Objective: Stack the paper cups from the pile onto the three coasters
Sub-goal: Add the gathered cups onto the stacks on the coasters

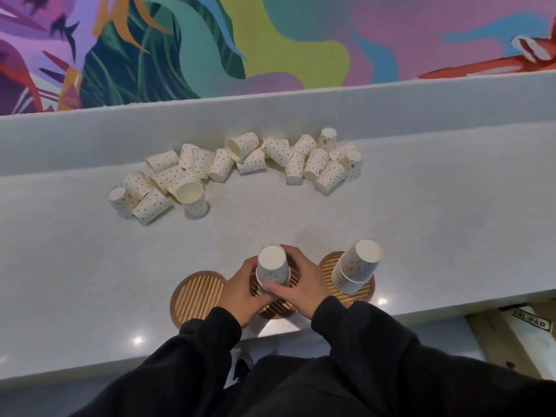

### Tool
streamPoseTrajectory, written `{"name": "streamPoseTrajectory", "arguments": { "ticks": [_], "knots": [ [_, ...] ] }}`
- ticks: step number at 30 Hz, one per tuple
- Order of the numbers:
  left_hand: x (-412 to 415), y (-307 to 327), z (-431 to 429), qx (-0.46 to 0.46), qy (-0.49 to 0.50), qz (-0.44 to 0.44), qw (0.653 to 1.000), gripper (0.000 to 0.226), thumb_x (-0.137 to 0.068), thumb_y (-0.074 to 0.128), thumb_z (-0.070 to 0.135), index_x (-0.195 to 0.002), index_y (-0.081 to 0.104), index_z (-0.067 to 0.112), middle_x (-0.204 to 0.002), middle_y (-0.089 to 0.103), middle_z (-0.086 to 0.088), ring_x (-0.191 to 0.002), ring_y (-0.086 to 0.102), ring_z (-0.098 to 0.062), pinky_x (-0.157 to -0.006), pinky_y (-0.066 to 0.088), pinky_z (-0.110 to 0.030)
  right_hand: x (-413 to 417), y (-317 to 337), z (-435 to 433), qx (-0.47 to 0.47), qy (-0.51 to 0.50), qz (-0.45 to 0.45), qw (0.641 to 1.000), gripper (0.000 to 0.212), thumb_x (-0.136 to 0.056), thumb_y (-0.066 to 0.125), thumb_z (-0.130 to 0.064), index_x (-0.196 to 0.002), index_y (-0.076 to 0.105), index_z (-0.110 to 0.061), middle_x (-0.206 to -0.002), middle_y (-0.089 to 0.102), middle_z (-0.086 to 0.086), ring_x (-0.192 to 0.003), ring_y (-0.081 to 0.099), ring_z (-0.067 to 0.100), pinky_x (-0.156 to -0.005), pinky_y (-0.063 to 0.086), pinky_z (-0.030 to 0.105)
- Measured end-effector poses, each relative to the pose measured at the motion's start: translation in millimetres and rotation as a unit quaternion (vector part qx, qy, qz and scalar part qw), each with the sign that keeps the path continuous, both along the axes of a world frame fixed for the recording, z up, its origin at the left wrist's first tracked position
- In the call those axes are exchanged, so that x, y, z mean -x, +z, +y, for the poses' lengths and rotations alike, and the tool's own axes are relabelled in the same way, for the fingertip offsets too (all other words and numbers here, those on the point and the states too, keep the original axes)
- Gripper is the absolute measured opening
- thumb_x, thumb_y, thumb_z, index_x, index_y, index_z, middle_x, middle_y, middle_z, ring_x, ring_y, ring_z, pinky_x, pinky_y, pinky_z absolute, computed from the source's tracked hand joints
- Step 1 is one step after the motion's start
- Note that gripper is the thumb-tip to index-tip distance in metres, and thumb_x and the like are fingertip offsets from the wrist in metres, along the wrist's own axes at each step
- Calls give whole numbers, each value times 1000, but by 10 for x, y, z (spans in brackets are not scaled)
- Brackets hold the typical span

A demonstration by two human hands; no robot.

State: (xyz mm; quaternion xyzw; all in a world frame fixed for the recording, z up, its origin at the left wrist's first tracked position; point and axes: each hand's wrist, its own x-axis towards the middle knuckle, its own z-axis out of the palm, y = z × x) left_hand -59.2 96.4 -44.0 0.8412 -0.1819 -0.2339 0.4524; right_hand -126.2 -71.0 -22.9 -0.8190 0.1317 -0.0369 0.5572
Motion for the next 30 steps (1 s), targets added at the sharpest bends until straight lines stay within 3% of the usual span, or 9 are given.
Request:
{"name": "streamPoseTrajectory", "arguments": {
  "ticks": [5, 14, 18, 22, 25, 30],
  "knots": [
    [-22, -42, -1, -23, -12, -4, 1000, 80, -74, 84, 52, -137, 34, 51, -136, 59, 15, -122, 58, -8, -105, 52, -39, 4, -116, -23, 2, 3, 18, 1000, 75, -72, 89, -49, -135, 51, -48, -129, 62, -28, -124, 58, -2, -106, 54, 34],
    [-70, -109, -3, -67, -27, -11, 997, 74, -78, 85, 37, -138, 41, 42, -137, 61, 10, -122, 58, -13, -106, 50, -38, -13, -164, -49, 2, 27, 55, 998, 74, -71, 91, -46, -130, 49, -56, -126, 61, -33, -122, 55, -7, -107, 52, 29],
    [-169, -131, 49, -92, -50, -5, 994, 70, -81, 83, 31, -140, 45, 38, -131, 59, 15, -116, 55, -6, -100, 47, -24, -11, -127, -112, -8, 53, 60, 997, 82, -68, 93, -44, -135, 46, -53, -132, 59, -29, -127, 54, -3, -111, 50, 36],
    [-340, -60, 161, -101, -47, 4, 994, 48, -92, 70, 10, -127, 54, 39, -116, 66, 20, -106, 64, -3, -100, 54, -26, 1, 78, -218, -18, 73, 59, 995, 99, -65, 94, -48, -145, 37, -54, -146, 49, -28, -138, 45, -1, -118, 43, 39],
    [-515, 16, 316, -75, 12, -3, 997, 38, -92, 68, 5, -116, 64, 34, -104, 71, 13, -99, 69, -6, -94, 57, -24, -20, 425, -240, -32, 50, -5, 998, 80, -74, 84, -53, -143, 43, -52, -147, 50, -28, -139, 45, -1, -118, 42, 43],
    [-917, 215, 621, 7, 100, -9, 995, 32, -89, 72, 4, -104, 72, 33, -96, 75, 8, -93, 71, -11, -88, 58, -27, -197, 1240, 26, -89, -29, -165, 982, 51, -87, 68, -45, -133, 59, -24, -138, 64, -8, -133, 58, 20, -109, 50, 49]
  ]
}}
